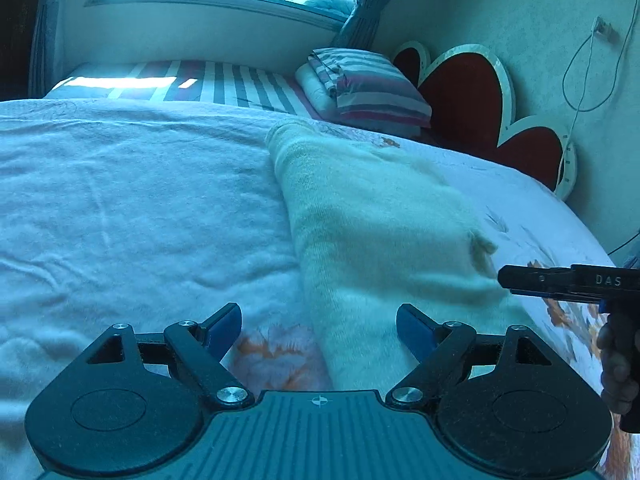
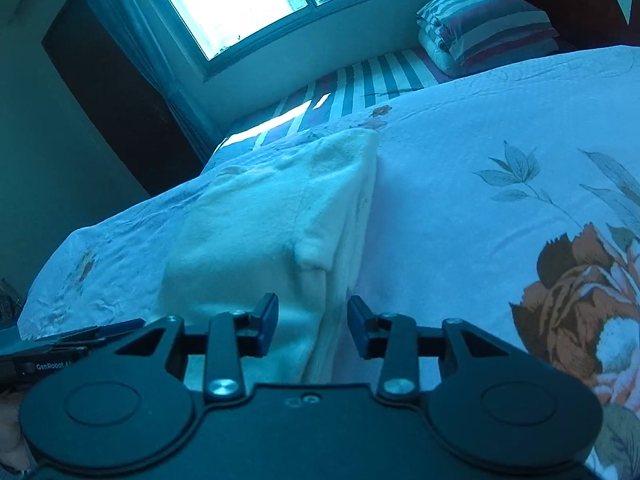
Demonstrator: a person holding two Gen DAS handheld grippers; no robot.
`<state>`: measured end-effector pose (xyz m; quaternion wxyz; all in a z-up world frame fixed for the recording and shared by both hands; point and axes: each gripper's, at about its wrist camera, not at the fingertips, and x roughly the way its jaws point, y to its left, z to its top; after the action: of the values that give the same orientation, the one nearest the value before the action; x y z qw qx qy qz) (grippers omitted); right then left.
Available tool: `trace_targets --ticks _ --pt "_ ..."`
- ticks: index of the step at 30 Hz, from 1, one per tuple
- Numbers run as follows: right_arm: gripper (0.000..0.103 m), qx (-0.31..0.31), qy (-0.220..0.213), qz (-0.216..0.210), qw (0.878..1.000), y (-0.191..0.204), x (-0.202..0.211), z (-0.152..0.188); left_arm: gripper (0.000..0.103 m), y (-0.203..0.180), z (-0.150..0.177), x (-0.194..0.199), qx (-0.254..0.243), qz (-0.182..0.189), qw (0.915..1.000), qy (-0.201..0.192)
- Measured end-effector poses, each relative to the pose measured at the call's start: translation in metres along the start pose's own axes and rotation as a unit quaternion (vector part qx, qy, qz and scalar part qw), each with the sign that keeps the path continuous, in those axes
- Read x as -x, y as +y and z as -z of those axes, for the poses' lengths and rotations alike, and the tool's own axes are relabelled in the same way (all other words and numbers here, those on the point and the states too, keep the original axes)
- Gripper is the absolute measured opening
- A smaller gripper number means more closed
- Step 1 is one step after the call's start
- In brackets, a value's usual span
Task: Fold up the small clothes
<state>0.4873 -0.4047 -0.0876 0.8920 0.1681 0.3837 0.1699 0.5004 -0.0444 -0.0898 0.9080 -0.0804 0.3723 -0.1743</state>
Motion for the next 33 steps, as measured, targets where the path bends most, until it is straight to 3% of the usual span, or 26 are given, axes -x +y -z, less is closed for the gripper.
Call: trace_targets --ticks 5,7,13,15,19,24,28,33 --pt "0.036 0.013 0.035 0.01 0.999 0.007 0.007 0.033 0.084 -0.006 0.023 0.013 -0.03 -0.014 0.9994 0.002" --pt "0.035 0.033 0.024 0.021 0.999 0.01 0.008 0.042 0.084 -0.008 0.027 0.016 -0.035 -0.02 0.9992 0.001" --pt "0.035 0.047 0.027 0.025 0.998 0.011 0.013 0.043 0.084 -0.008 0.03 0.023 -0.063 -0.022 0.9978 -0.002" --pt "0.035 0.043 0.029 0.025 0.998 0.008 0.017 0.037 0.084 -0.004 0.024 0.028 -0.067 -0.02 0.9975 -0.004" --pt "0.04 -0.023 -0.027 0.0 0.999 -0.011 0.025 0.004 0.084 -0.002 -0.007 0.024 -0.068 -0.001 0.9971 -0.035" --pt "0.044 -0.073 -0.051 -0.005 0.996 -0.028 -0.01 -0.038 0.084 0.01 -0.054 -0.019 0.006 0.05 0.9978 -0.043" --pt "0.046 -0.109 -0.033 -0.035 0.993 -0.047 -0.032 -0.058 0.084 0.014 -0.068 -0.048 0.048 0.083 0.9953 -0.018" --pt "0.045 -0.086 -0.007 -0.044 0.995 -0.046 -0.044 -0.057 0.084 0.006 -0.063 -0.069 0.022 0.058 0.9978 0.022"
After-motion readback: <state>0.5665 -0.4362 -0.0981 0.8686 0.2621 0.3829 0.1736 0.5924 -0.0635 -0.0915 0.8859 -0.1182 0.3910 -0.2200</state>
